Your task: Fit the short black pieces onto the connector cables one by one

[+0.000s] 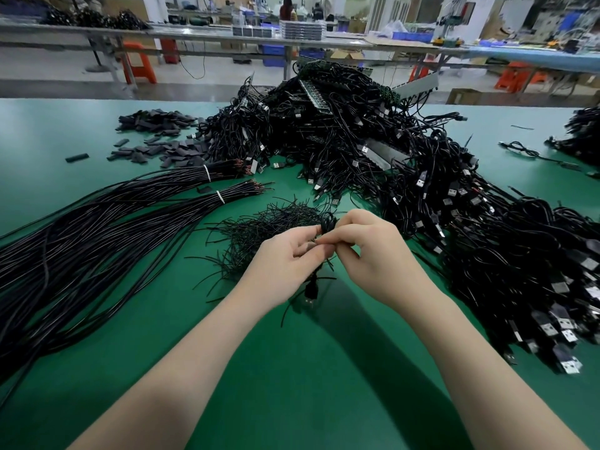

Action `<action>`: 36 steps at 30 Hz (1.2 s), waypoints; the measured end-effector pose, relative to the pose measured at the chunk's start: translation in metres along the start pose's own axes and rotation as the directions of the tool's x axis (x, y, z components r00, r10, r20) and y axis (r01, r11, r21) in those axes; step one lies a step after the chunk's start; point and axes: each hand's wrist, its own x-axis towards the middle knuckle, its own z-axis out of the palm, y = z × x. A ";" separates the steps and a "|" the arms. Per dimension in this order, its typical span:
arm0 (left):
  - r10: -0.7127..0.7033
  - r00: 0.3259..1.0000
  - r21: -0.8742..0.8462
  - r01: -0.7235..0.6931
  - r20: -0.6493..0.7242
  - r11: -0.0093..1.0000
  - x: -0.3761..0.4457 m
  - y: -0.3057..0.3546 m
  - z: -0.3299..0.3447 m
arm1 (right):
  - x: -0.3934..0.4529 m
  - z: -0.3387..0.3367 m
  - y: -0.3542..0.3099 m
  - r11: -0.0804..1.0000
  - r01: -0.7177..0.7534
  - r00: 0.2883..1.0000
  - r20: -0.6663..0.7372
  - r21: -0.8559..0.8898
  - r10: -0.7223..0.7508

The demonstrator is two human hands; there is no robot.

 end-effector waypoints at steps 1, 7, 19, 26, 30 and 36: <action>0.013 0.999 0.069 -0.010 -0.031 0.998 0.000 0.000 0.002 | 0.000 0.000 0.000 1.000 -0.008 1.000 -0.017 0.007 0.008; -0.017 0.992 -0.146 -0.002 -0.127 0.989 -0.005 0.003 0.010 | -0.001 0.004 0.000 0.992 -0.060 0.991 -0.114 0.112 0.073; -0.096 0.984 -0.432 0.023 -0.147 0.901 -0.005 0.009 0.019 | 0.000 0.004 -0.003 0.840 -0.157 0.952 -0.147 0.519 0.269; -0.121 0.990 -0.618 0.054 -0.068 0.785 -0.007 0.010 0.019 | 0.000 0.004 -0.001 0.864 -0.136 0.949 -0.185 0.485 0.254; -0.193 0.979 -0.712 0.087 -0.070 0.697 -0.006 0.011 0.020 | 0.002 0.004 -0.003 0.883 -0.154 0.937 -0.217 0.444 0.272; -0.197 0.979 -0.836 0.152 0.054 0.527 -0.004 0.011 0.019 | 0.003 0.001 -0.002 0.827 -0.207 0.919 -0.187 0.522 0.348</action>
